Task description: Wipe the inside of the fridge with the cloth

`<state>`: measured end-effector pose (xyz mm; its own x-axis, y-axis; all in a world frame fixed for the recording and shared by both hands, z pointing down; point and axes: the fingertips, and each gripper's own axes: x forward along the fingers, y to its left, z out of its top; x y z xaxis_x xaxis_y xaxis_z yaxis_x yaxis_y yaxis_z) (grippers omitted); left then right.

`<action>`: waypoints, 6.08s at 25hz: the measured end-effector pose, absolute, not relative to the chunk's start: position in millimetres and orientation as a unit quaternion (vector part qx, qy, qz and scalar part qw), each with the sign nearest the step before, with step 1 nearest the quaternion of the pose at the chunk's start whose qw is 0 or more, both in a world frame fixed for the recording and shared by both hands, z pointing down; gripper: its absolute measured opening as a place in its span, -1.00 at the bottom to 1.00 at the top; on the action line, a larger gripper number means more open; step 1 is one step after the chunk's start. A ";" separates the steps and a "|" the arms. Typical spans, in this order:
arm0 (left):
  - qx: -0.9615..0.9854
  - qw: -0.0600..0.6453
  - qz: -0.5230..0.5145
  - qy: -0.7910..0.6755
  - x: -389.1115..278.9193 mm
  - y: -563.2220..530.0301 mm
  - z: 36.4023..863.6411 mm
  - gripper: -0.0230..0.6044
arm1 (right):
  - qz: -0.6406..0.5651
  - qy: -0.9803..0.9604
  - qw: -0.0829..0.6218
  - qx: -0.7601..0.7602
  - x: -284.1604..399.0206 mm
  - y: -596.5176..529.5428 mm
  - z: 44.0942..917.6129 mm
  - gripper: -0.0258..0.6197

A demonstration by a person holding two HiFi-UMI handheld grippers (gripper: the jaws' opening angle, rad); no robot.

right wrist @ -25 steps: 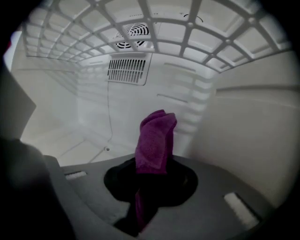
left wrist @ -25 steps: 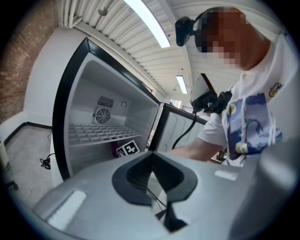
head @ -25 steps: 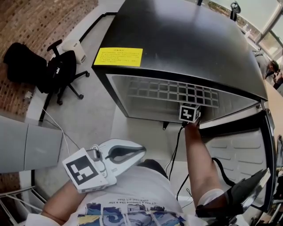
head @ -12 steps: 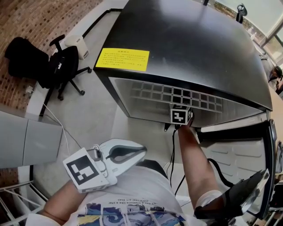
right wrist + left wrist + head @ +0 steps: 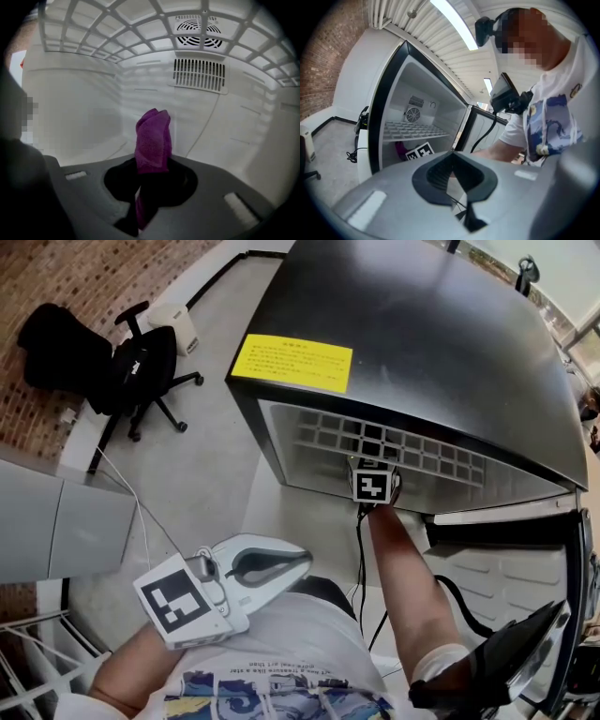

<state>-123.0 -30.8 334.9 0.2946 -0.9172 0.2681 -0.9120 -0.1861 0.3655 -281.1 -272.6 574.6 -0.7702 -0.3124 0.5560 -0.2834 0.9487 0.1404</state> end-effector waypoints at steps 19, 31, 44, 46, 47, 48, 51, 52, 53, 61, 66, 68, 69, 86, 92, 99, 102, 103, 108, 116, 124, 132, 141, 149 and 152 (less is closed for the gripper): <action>0.752 0.236 -0.008 -0.616 -128.0 -2.0 336.5 -0.90 | 0.057 -0.966 0.250 0.044 -325.0 -185.3 560.0 -0.75; 0.767 0.226 -0.001 -0.601 -115.8 19.1 331.0 -0.90 | 0.101 -0.976 0.194 0.011 -308.0 -161.5 529.0 -0.75; 0.811 0.214 0.002 -0.545 -79.2 18.6 326.5 -0.90 | 0.059 -0.969 0.169 0.173 -205.7 -247.5 498.1 -0.75; 0.818 0.212 0.004 -0.535 -75.4 16.6 326.2 -0.90 | 0.049 -0.960 0.167 0.219 -183.8 -272.6 492.4 -0.75; 0.821 0.211 0.005 -0.530 -73.3 15.3 326.3 -0.90 | 0.041 -0.955 0.169 0.240 -173.7 -284.3 489.9 -0.75; 0.823 0.211 0.006 -0.527 -71.4 13.7 326.4 -0.90 | 0.032 -0.950 0.171 0.259 -164.9 -295.0 487.8 -0.75; 0.826 0.212 0.006 -0.522 -69.2 8.0 326.3 -0.90 | 0.003 -0.934 0.183 0.306 -144.6 -320.9 486.1 -0.75; 0.826 0.212 0.006 -0.522 -69.5 6.0 326.1 -0.90 | -0.003 -0.929 0.189 0.319 -140.0 -327.6 487.2 -0.75; 0.827 0.212 0.006 -0.521 -70.0 3.9 326.0 -0.90 | -0.007 -0.924 0.196 0.329 -136.8 -333.2 489.2 -0.75; 0.822 0.212 0.013 -0.528 -78.3 -13.5 326.9 -0.90 | -0.005 -0.906 0.259 0.335 -145.6 -344.7 529.7 -0.75; 0.811 0.222 0.014 -0.541 -87.9 -21.2 330.5 -0.90 | -0.004 -0.907 0.291 0.305 -155.8 -342.4 557.1 -0.75; 0.808 0.224 0.015 -0.545 -90.1 -24.1 331.3 -0.91 | -0.001 -0.910 0.295 0.290 -164.4 -335.5 560.9 -0.75; 0.808 0.223 0.015 -0.546 -90.5 -25.8 331.3 -0.90 | 0.000 -0.912 0.294 0.284 -168.4 -332.1 562.6 -0.75; 0.788 0.227 0.001 -0.573 -99.4 -22.2 333.7 -0.90 | -0.004 -0.937 0.290 0.194 -230.4 -258.5 566.0 -0.75; 0.778 0.231 -0.002 -0.584 -101.9 -12.7 334.6 -0.90 | 0.000 -0.942 0.290 0.169 -246.9 -234.5 566.9 -0.75; 0.772 0.234 0.000 -0.591 -101.1 -2.4 336.3 -0.90 | 0.035 -0.951 0.279 0.132 -269.5 -203.8 568.9 -0.75; 0.768 0.234 0.003 -0.596 -101.0 3.2 336.5 -0.90 | 0.052 -0.954 0.273 0.111 -280.5 -186.0 567.7 -0.75; 0.767 0.234 0.003 -0.598 -101.0 4.9 336.5 -0.90 | 0.056 -0.955 0.271 0.104 -283.4 -180.3 567.3 -0.75; 0.759 0.235 0.011 -0.607 -102.0 15.7 337.3 -0.90 | 0.090 -0.959 0.259 0.076 -297.8 -154.3 565.1 -0.75; 0.756 0.236 0.017 -0.610 -102.7 27.6 336.2 -0.90 | 0.150 -0.961 0.233 0.021 -305.7 -130.2 558.1 -0.75; 0.779 0.230 0.012 -0.583 -90.2 25.8 335.3 -0.90 | 0.086 -0.971 0.199 0.097 -259.0 -174.3 530.2 -0.75; 0.813 0.219 0.019 -0.539 -69.1 9.1 339.6 -0.90 | 0.049 -0.952 0.185 0.238 -172.9 -248.9 517.3 -0.75; 0.846 0.209 0.028 -0.490 -48.9 -16.2 341.0 -0.90 | 0.035 -0.905 0.231 0.356 -94.5 -314.3 525.6 -0.75; 0.843 0.205 0.034 -0.496 -58.7 -21.2 341.7 -0.90 | 0.051 -0.888 0.285 0.358 -95.0 -316.2 562.1 -0.75; 0.839 0.207 0.031 -0.503 -64.7 -19.3 341.9 -0.90 | 0.041 -0.890 0.301 0.339 -101.4 -308.6 569.7 -0.75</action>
